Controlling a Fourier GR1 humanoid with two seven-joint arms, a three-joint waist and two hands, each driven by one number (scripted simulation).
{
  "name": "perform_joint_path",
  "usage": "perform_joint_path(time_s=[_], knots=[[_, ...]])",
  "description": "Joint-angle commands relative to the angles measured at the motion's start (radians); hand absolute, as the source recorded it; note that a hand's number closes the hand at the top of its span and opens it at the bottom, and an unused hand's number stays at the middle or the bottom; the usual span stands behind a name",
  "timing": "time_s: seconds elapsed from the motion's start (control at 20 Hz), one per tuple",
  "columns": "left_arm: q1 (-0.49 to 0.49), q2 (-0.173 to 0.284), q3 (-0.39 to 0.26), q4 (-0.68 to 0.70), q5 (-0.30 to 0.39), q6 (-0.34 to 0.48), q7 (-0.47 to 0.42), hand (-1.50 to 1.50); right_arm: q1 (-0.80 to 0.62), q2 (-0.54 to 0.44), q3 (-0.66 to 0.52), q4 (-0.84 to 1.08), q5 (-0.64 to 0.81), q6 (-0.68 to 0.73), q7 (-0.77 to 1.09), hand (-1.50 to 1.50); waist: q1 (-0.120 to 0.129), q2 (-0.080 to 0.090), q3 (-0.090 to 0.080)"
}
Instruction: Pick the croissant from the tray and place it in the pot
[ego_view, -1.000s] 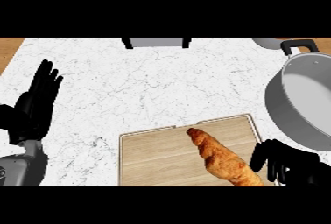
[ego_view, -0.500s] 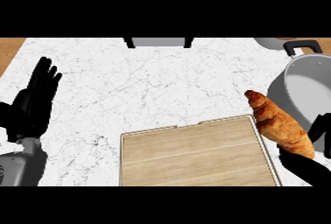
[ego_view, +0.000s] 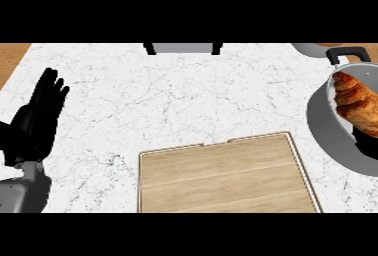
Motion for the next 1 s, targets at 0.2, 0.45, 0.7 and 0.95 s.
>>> perform_joint_path(time_s=[0.2, 0.45, 0.7, 0.95], knots=[[-0.035, -0.017, -0.007, 0.049, -0.023, 0.004, -0.03, 0.0, -0.023, -0.131, -0.038, 0.312, 0.294, -0.112, -0.157, 1.5, 0.005, 0.005, 0.0], [0.002, -0.006, 0.02, -0.019, 0.002, -0.016, 0.006, 0.0, -0.179, -0.11, -0.029, 0.644, 0.326, -0.191, -0.266, 1.5, 0.011, 0.001, 0.0], [-0.067, -0.039, -0.014, 0.042, -0.039, 0.013, 0.01, 0.0, -0.255, -0.068, -0.087, 0.915, 0.202, -0.226, -0.417, 1.5, 0.012, 0.005, 0.001], [-0.062, -0.014, 0.027, 0.05, 0.005, -0.032, 0.0, 0.0, -0.344, -0.089, -0.156, 1.103, 0.069, -0.109, -0.518, -1.5, 0.016, 0.006, 0.001]])
